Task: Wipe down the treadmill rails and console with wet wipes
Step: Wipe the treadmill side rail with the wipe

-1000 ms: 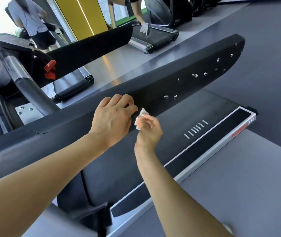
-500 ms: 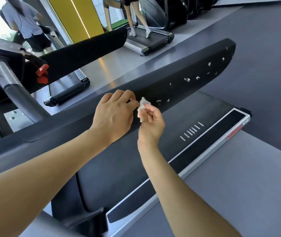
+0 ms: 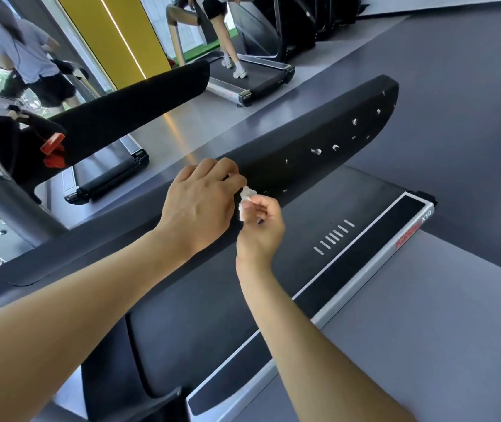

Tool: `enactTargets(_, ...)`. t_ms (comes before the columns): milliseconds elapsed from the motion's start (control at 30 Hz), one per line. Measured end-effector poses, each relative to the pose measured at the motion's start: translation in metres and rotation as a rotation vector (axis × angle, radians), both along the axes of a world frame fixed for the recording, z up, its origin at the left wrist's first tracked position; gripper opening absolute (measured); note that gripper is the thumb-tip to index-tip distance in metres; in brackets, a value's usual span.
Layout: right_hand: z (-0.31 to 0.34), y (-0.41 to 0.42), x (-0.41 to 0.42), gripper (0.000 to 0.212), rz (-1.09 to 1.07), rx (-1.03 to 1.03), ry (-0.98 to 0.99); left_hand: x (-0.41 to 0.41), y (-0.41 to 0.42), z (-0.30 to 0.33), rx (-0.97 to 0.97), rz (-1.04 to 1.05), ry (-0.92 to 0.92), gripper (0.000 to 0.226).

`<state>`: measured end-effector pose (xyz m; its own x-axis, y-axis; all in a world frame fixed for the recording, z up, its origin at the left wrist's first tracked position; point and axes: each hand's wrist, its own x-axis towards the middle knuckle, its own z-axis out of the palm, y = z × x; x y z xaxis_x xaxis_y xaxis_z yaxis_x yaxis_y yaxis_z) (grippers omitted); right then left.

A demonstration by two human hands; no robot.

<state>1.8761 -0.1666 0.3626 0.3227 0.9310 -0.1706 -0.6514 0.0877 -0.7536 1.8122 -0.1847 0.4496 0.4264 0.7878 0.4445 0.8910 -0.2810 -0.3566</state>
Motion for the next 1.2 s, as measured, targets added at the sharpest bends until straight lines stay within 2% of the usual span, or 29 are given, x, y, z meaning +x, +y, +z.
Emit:
enactTargets(100, 0.001, 0.027, 0.018, 0.015, -0.051, -0.039, 0.036, -0.002, 0.003, 0.000, -0.022, -0.001, 0.002, 0.027)
enactTargets(267, 0.000, 0.074, 0.065, 0.021, -0.157, -0.143, 0.161, -0.006, -0.001, -0.002, -0.022, -0.011, 0.010, 0.031)
enactTargets(367, 0.001, 0.060, 0.048, 0.027, -0.124, -0.095, 0.157, -0.006, -0.002, -0.004, -0.012, -0.010, 0.027, 0.032)
enactTargets(433, -0.001, 0.029, 0.021, 0.031, -0.030, -0.031, 0.165, -0.006, -0.003, -0.004, -0.015, -0.004, 0.027, 0.033)
enactTargets(533, -0.005, 0.008, 0.001, 0.028, 0.050, -0.018, 0.068, -0.006, -0.002, -0.002, -0.028, 0.001, 0.032, 0.033)
enactTargets(667, -0.003, 0.059, 0.043, 0.029, -0.103, -0.113, 0.254, -0.005, -0.003, -0.001, -0.017, -0.003, 0.047, 0.033)
enactTargets(767, -0.008, 0.076, 0.066, 0.024, -0.124, -0.270, 0.246, -0.005, -0.003, -0.003, -0.014, -0.012, 0.050, 0.033)
enactTargets(933, -0.009, 0.028, 0.024, 0.030, 0.010, -0.147, 0.277, -0.006, -0.003, -0.005, 0.006, -0.007, 0.051, 0.033)
enactTargets(1033, -0.005, 0.022, 0.023, 0.029, 0.029, -0.193, 0.252, -0.005, -0.002, -0.006, 0.002, -0.013, 0.070, 0.032)
enactTargets(1133, -0.001, 0.052, 0.051, 0.028, -0.053, -0.260, 0.289, -0.004, -0.002, -0.008, 0.014, -0.013, 0.068, 0.032)
enactTargets(1200, -0.001, 0.064, 0.064, 0.025, -0.081, -0.297, 0.247, -0.005, -0.002, -0.009, 0.024, -0.015, 0.068, 0.032)
